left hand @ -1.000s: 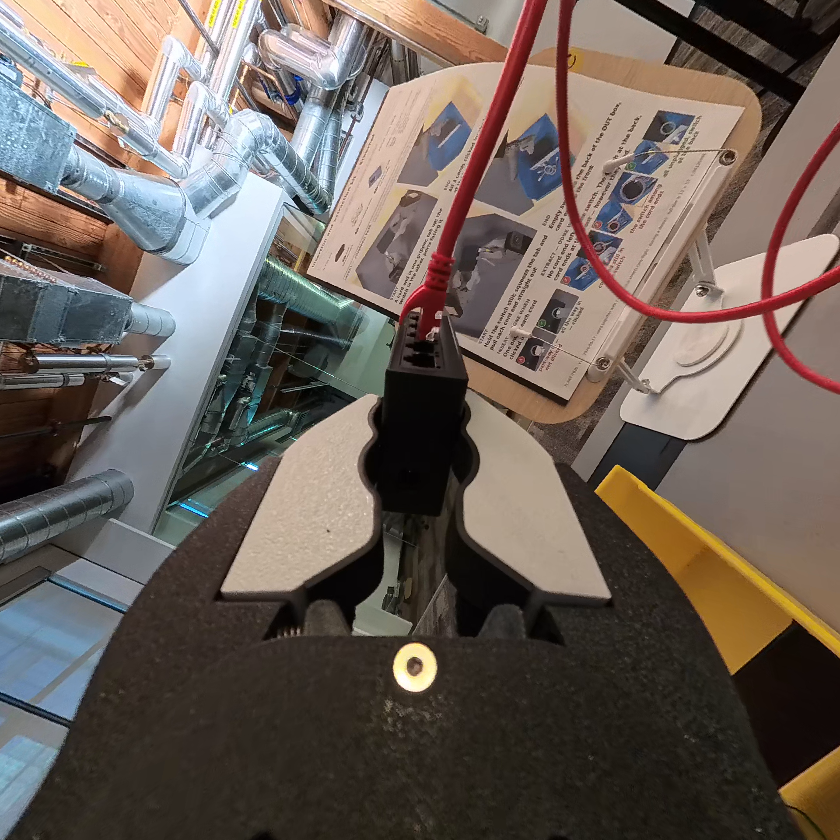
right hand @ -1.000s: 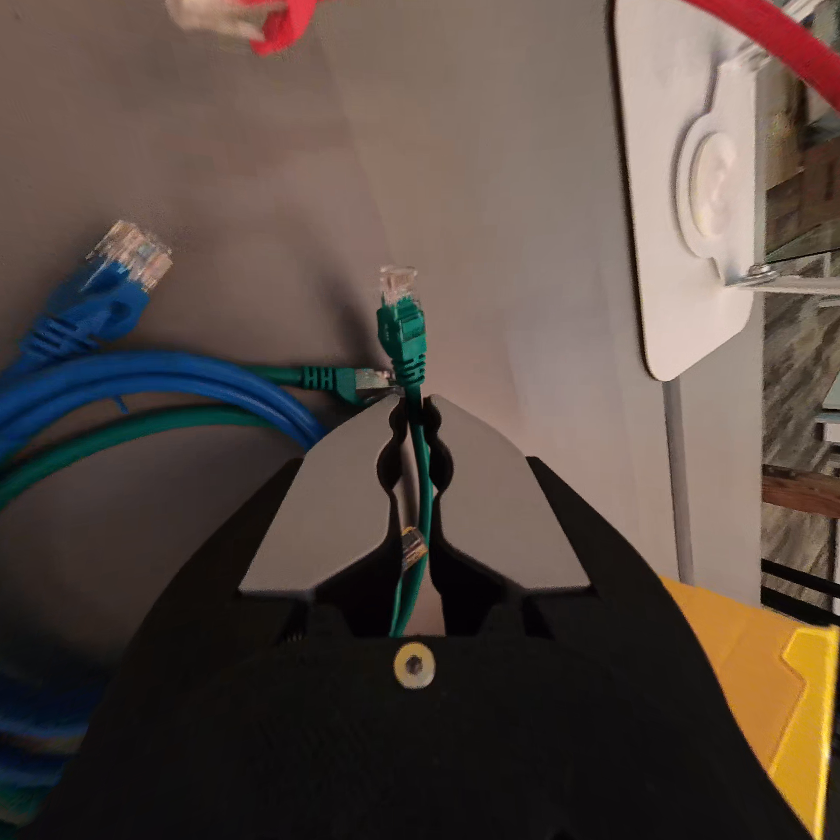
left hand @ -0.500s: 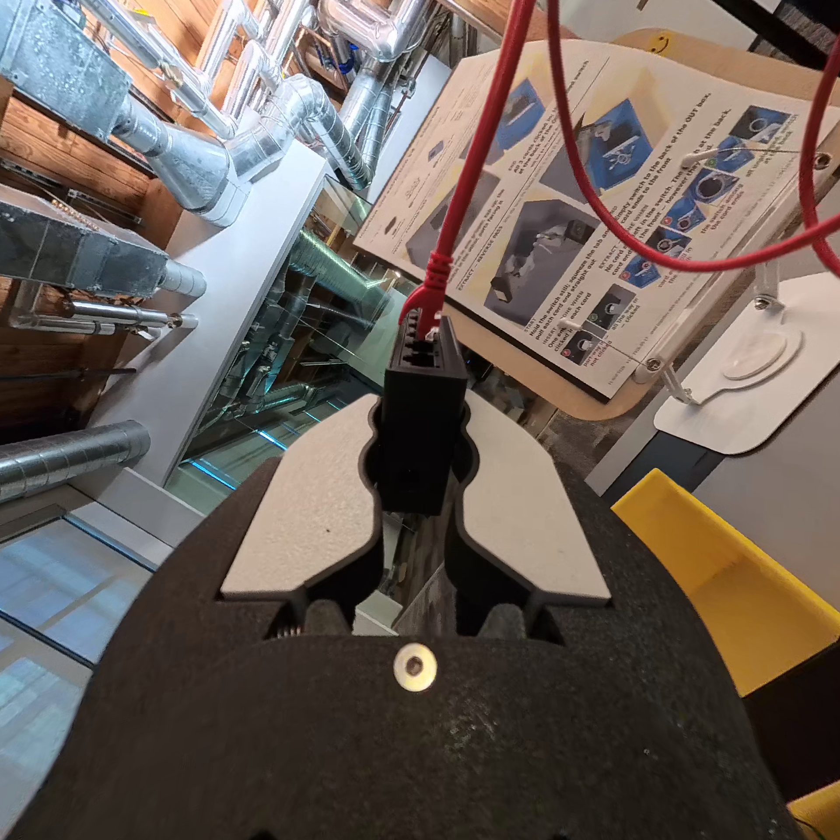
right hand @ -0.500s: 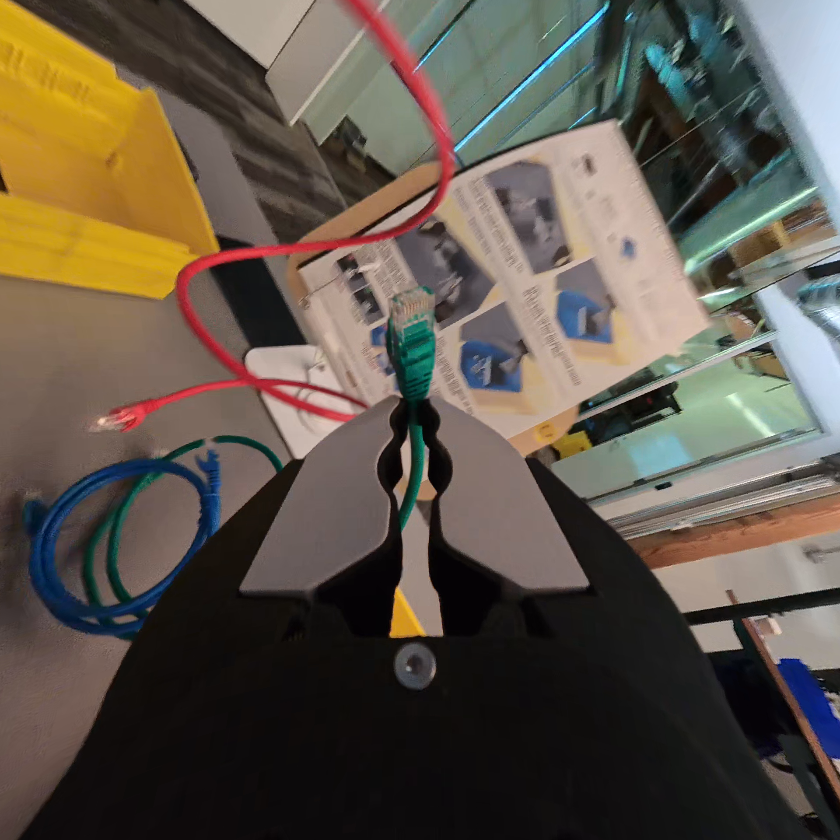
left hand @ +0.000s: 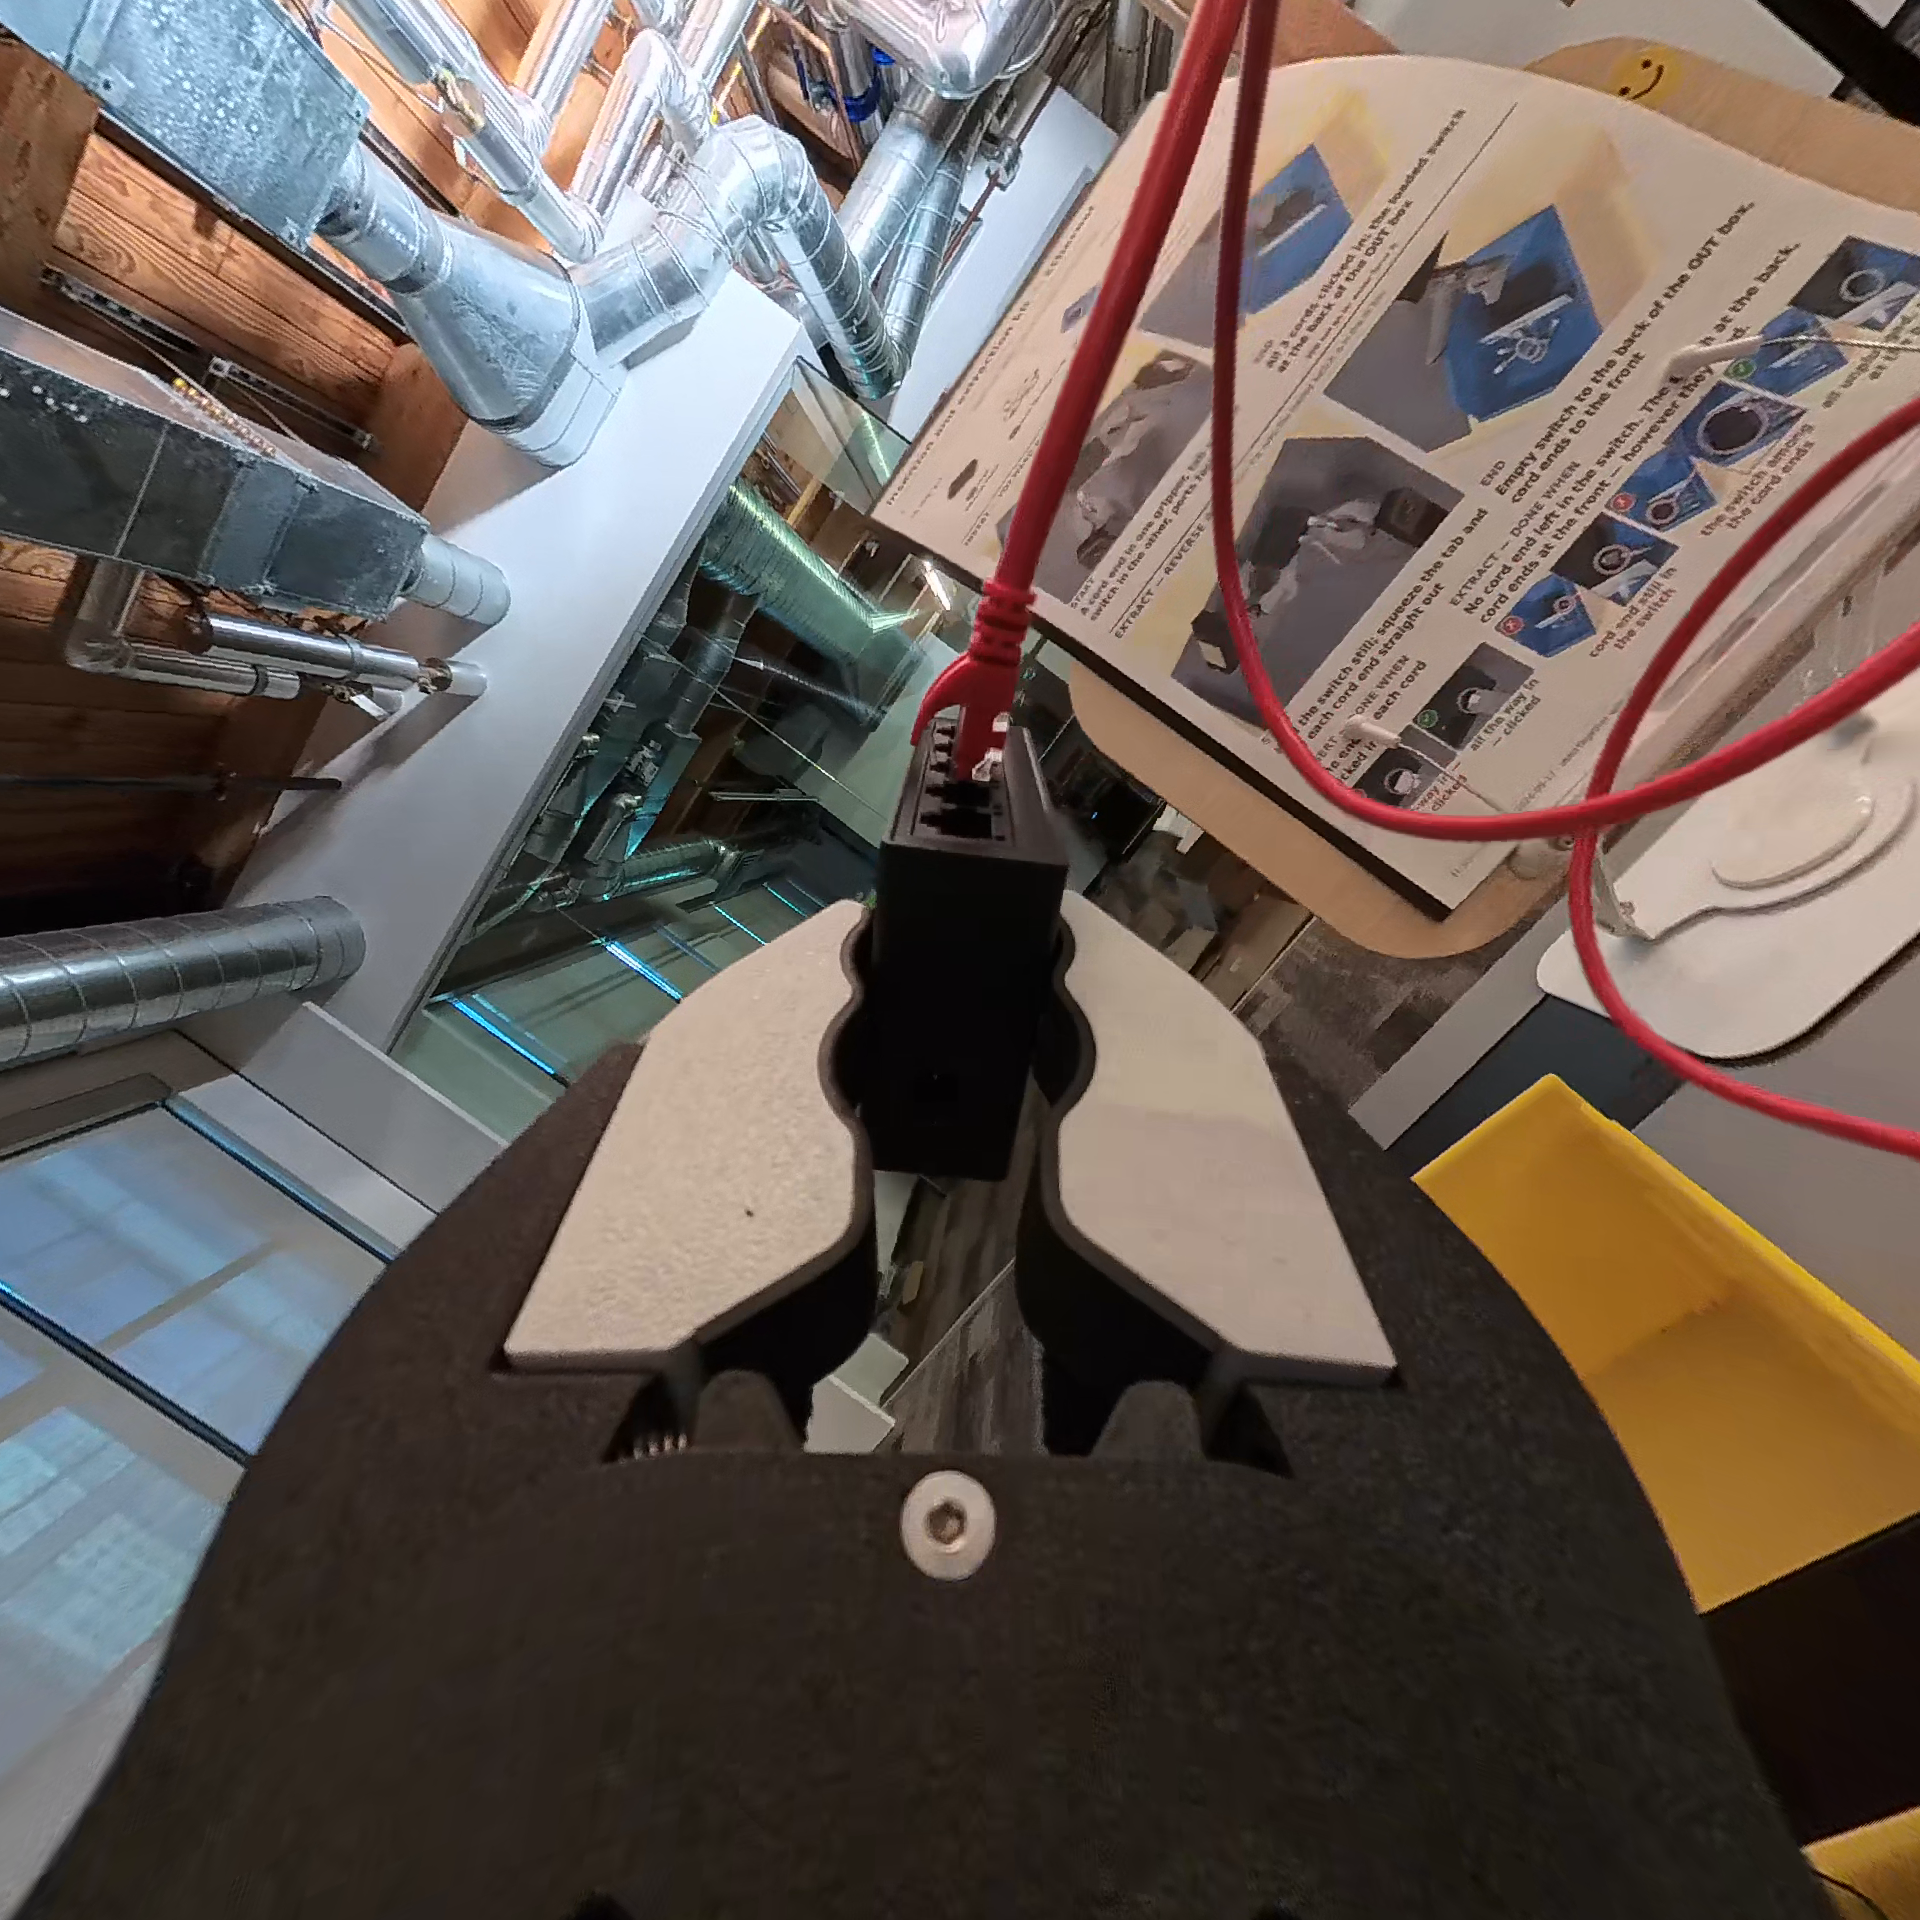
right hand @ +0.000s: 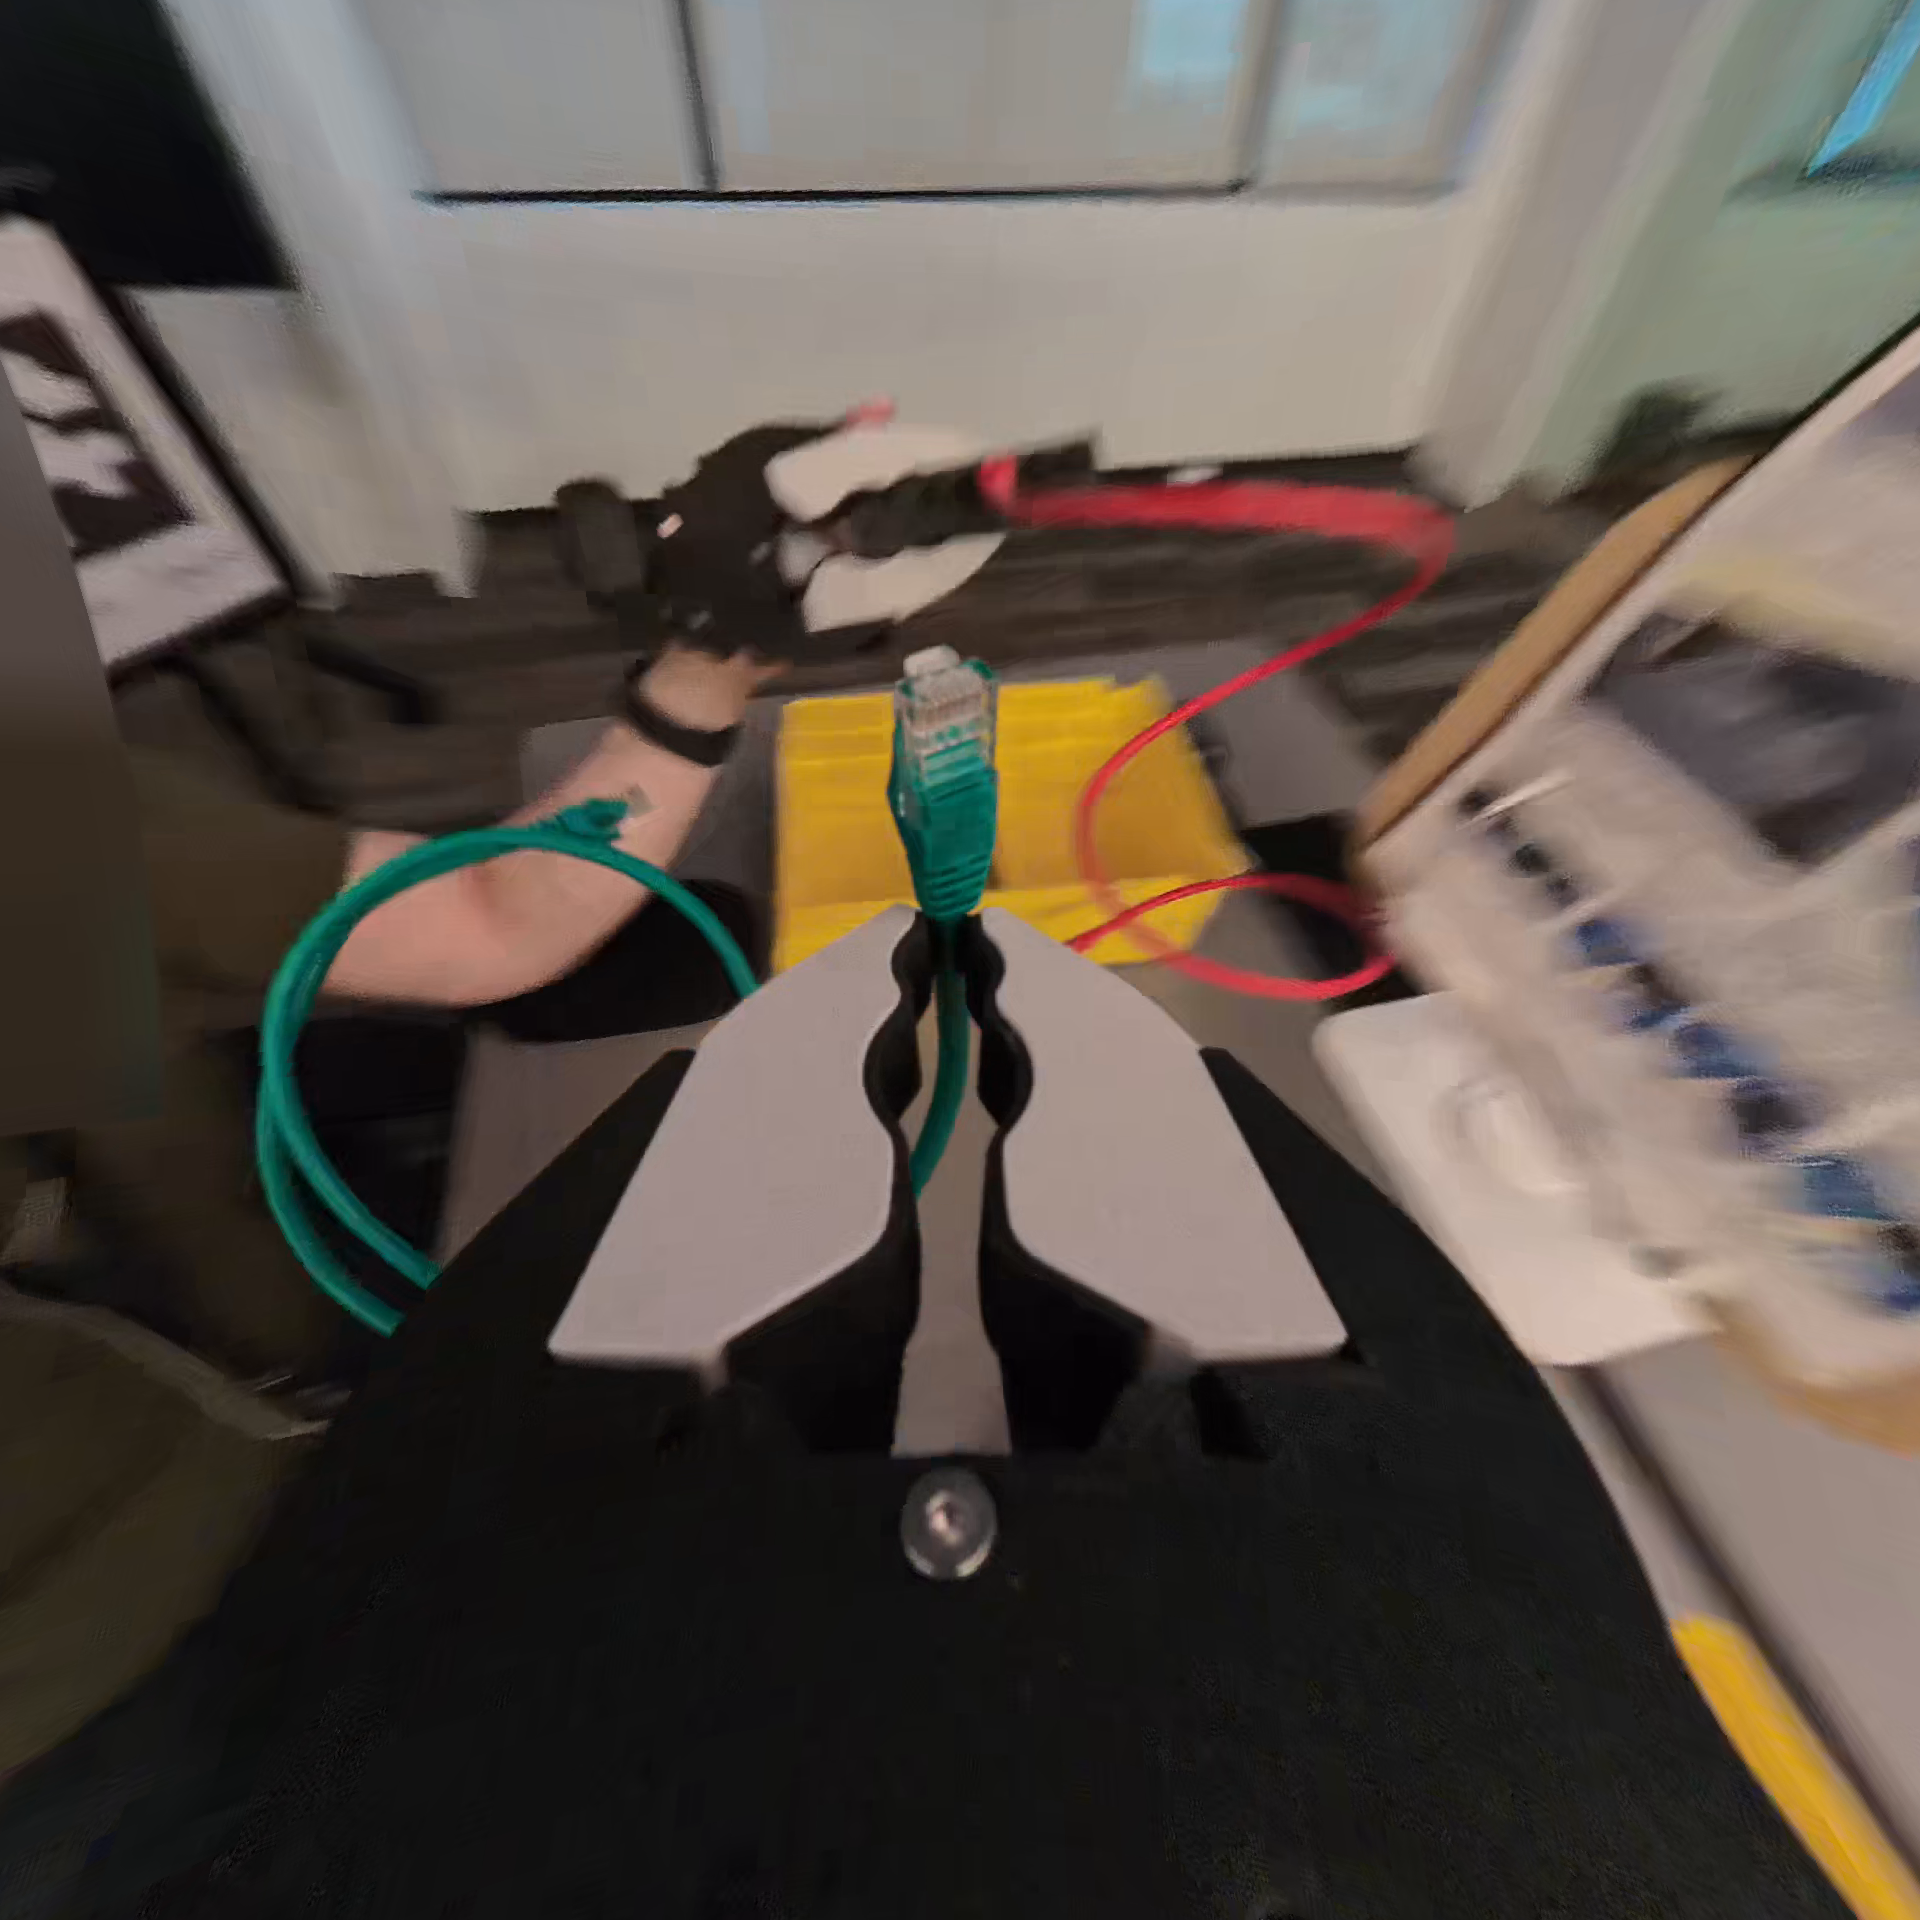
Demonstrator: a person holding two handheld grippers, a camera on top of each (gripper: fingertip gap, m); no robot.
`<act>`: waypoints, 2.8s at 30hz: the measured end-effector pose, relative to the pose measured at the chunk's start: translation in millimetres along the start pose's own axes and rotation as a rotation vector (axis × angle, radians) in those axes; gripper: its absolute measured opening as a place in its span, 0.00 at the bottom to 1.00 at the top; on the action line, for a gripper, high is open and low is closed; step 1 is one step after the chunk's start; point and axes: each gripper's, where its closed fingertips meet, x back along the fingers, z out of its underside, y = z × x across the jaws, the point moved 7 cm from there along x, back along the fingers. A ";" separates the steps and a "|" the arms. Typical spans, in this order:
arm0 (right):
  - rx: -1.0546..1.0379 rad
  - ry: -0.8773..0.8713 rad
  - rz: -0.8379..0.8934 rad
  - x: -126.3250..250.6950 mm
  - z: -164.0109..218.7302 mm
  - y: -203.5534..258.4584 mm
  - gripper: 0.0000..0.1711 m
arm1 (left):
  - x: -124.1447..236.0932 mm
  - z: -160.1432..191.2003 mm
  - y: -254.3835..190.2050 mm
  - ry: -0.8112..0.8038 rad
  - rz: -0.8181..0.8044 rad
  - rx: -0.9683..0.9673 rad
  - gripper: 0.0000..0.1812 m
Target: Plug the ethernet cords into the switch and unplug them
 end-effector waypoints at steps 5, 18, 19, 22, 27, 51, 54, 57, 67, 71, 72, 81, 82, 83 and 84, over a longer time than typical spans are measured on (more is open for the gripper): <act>-0.289 0.186 -0.436 -66.4 122.0 8.8 0.04 | 2.1 -0.2 3.2 -0.011 -0.003 0.015 0.15; -0.225 0.710 -0.484 -184.9 268.0 -0.2 0.05 | -4.0 -3.6 -8.7 -0.007 0.035 -0.022 0.15; -0.183 0.705 -0.446 -187.4 267.8 -0.4 0.09 | -4.3 -2.9 -8.8 -0.005 0.035 -0.022 0.15; -0.040 0.652 -0.304 -187.5 260.8 -1.3 0.12 | -4.5 -1.7 -8.0 -0.001 0.034 -0.020 0.15; 0.119 0.486 0.037 -168.8 218.5 11.0 0.12 | -3.7 -2.6 -7.3 -0.004 0.033 -0.014 0.15; -0.497 0.593 0.518 -229.2 254.3 87.3 0.11 | 3.0 -14.0 -3.9 -0.067 0.053 0.038 0.15; -0.419 0.633 0.601 -238.6 251.6 92.2 0.12 | 2.0 -13.1 -5.0 -0.066 0.060 0.044 0.15; -0.422 0.630 0.627 -242.5 250.6 93.4 0.10 | 0.7 -10.9 -7.2 -0.058 0.070 0.044 0.15; -0.007 0.460 0.758 -186.5 233.9 101.1 0.06 | -3.8 -14.1 -20.2 -0.069 0.117 0.021 0.15; 0.259 0.415 0.826 -153.2 195.2 96.0 0.06 | -6.5 -22.3 -36.2 -0.077 0.168 -0.033 0.15; 0.317 0.408 0.853 -144.4 183.4 93.3 0.06 | -7.0 -25.2 -40.8 -0.082 0.183 -0.047 0.15; 0.823 0.472 0.773 -107.7 109.2 69.5 0.06 | -9.1 -52.8 -86.0 -0.112 0.313 -0.188 0.15; 0.863 0.473 0.770 -106.2 108.1 63.7 0.06 | -8.9 -55.1 -90.1 -0.113 0.324 -0.205 0.15; 0.883 0.481 0.770 -105.1 107.4 57.9 0.06 | -8.6 -57.2 -93.7 -0.109 0.331 -0.222 0.15; 0.904 0.483 0.748 -105.1 107.7 53.6 0.06 | -8.5 -58.8 -96.7 -0.103 0.337 -0.238 0.15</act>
